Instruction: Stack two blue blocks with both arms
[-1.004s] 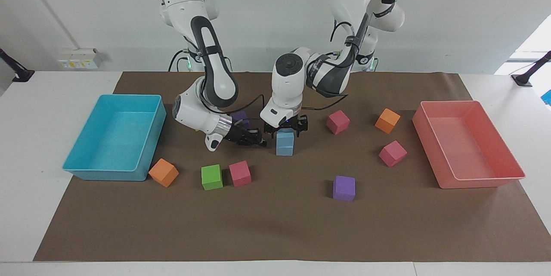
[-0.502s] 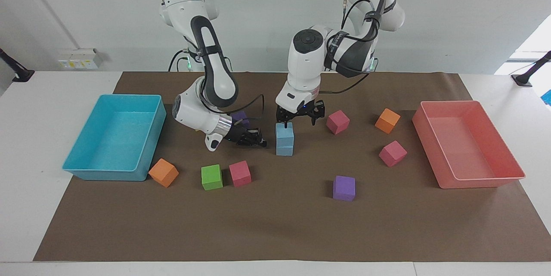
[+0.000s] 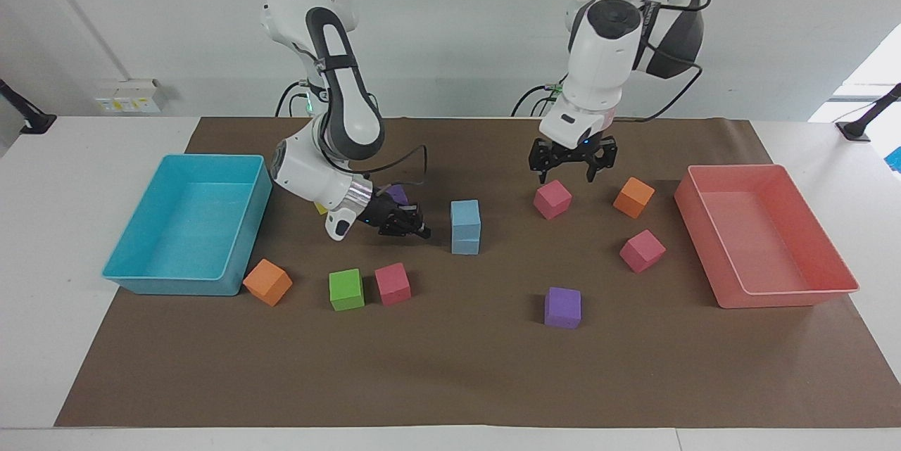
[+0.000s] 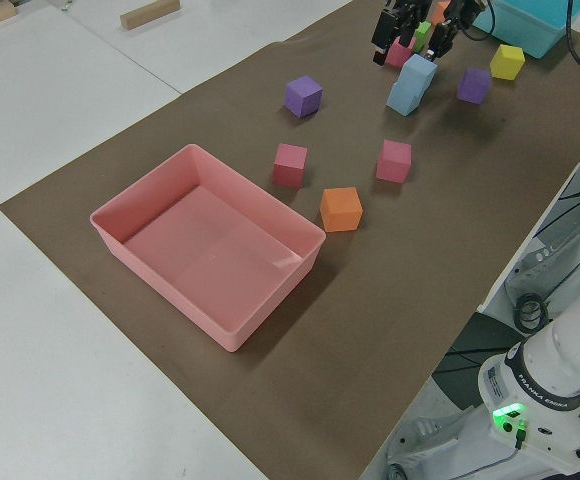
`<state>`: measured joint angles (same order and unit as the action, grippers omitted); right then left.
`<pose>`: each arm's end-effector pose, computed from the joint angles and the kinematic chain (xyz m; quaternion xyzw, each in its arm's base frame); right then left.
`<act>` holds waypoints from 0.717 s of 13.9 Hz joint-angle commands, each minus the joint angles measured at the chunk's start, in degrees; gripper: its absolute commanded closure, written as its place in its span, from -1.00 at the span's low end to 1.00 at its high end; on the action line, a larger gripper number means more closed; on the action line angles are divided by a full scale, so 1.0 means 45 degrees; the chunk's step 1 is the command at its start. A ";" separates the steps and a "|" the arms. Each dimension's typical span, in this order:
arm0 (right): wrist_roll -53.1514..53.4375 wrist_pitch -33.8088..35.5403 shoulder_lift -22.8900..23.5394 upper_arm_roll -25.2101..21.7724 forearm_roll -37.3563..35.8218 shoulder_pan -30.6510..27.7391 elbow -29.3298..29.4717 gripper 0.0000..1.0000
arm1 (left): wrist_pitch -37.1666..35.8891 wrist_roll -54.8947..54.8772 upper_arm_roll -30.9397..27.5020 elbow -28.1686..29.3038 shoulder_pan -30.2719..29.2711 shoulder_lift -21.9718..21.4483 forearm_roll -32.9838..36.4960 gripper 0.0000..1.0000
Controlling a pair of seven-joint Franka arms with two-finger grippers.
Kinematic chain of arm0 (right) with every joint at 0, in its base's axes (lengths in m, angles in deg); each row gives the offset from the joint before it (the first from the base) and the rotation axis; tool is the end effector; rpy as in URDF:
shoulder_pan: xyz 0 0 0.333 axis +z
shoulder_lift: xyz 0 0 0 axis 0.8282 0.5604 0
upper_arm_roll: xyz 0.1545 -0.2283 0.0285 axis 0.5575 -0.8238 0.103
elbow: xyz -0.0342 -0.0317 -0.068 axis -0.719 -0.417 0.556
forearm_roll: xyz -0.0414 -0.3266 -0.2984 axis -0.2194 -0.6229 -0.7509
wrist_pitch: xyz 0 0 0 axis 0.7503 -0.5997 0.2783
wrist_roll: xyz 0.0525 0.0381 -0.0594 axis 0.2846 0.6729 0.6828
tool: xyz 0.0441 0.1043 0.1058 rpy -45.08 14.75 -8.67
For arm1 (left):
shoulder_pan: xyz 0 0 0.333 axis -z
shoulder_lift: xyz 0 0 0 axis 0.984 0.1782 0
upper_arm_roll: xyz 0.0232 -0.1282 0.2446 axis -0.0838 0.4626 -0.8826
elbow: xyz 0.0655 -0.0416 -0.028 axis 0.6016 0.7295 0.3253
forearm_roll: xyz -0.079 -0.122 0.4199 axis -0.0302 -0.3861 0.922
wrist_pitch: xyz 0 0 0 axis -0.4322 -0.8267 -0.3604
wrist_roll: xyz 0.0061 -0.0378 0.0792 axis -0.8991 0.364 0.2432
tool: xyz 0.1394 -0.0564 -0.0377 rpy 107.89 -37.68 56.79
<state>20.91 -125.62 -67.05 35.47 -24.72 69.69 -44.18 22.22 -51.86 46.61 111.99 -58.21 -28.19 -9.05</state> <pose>0.6034 0.2148 0.1997 -0.9332 -0.0069 -0.0243 0.3584 0.5664 -0.2508 0.4360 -0.9990 0.0354 -0.0253 0.0108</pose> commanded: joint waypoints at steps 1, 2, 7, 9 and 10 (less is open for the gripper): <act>0.0645 -0.0102 -0.0854 0.0080 -0.2443 -0.0542 -0.0141 -0.32 | -0.0534 -0.1452 0.0054 0.0332 -0.0795 -0.0844 -0.0090 -1.00; 0.1075 0.0014 -0.1109 0.0080 -0.3460 -0.0717 -0.0083 -0.99 | -0.0904 -0.1806 0.0034 -0.0056 -0.0992 -0.0864 -0.0109 -1.00; 0.3028 0.0891 -0.1833 0.0061 -0.7796 -0.1050 0.0345 -1.00 | -0.2838 -0.3138 0.0015 -0.2594 -0.2358 -0.0183 -0.0790 -1.00; 0.4237 0.2448 -0.1853 0.0061 -1.0176 -0.1090 0.1357 -1.00 | -0.3831 -0.3157 0.0015 -0.3862 -0.2964 0.0576 -0.1007 -1.00; 0.4727 0.3385 -0.1853 0.0061 -1.1155 -0.1109 0.1943 -1.00 | -0.4301 -0.3215 0.0015 -0.4739 -0.3005 0.1083 -0.1027 -1.00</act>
<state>37.96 -116.87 -75.46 35.25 -67.90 65.61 -40.14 7.88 -65.33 46.10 99.46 -70.20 -29.24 -12.42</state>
